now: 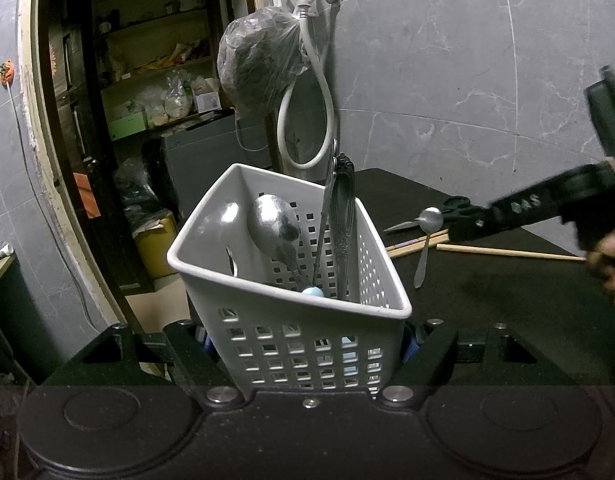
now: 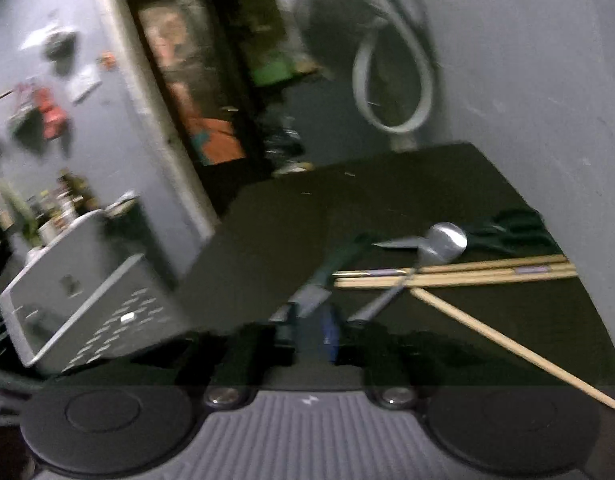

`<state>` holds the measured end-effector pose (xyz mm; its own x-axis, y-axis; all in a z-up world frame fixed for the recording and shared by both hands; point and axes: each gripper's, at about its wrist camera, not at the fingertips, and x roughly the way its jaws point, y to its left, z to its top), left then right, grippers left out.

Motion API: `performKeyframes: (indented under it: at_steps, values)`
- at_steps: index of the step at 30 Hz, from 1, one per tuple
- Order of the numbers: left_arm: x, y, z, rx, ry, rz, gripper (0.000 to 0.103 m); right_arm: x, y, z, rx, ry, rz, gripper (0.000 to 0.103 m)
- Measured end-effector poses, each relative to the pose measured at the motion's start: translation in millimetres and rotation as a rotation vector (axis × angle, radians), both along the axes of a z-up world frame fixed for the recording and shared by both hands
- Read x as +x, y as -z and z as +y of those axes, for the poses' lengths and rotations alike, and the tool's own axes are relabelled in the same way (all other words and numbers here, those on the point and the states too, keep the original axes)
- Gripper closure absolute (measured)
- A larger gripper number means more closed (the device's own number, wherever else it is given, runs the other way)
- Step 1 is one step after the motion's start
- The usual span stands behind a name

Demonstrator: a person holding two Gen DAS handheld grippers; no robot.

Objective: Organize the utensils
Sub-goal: 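Carry the held silver spoon over the table toward the scissors, then lift the silver spoon with the right gripper and carry it above the caddy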

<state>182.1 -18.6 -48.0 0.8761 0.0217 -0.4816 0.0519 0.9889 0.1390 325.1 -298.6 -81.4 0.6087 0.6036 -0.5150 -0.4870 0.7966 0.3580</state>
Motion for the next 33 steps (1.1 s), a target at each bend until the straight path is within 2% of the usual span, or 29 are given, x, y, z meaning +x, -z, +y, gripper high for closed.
performKeyframes:
  at_steps: [4, 9, 15, 22, 25, 29, 30, 33]
  values:
    - [1, 0, -2, 0.001, -0.002, 0.005, 0.024, 36, 9, -11, 0.008, 0.112, 0.022, 0.047]
    - [3, -1, -3, 0.001, -0.011, 0.015, 0.024, 88, 24, -31, 0.016, 0.195, 0.047, 0.039]
    - [6, -3, -5, 0.000, -0.021, 0.026, 0.024, 134, 48, -30, 0.001, 0.186, 0.124, 0.038]
    - [9, -5, -6, -0.002, -0.033, 0.033, 0.024, 151, 61, -25, 0.030, 0.155, 0.162, 0.040]
    - [9, -6, -7, -0.002, -0.037, 0.035, 0.024, 154, 61, -20, 0.026, 0.149, 0.158, 0.051]
    - [9, -5, -7, -0.003, -0.040, 0.035, 0.023, 150, 62, -14, -0.022, 0.147, 0.130, 0.082]
    - [9, -6, -7, -0.003, -0.040, 0.035, 0.023, 150, 63, -12, -0.030, 0.145, 0.127, 0.086]
    - [9, -6, -7, -0.003, -0.040, 0.035, 0.023, 146, 62, -12, -0.035, 0.145, 0.115, 0.088]
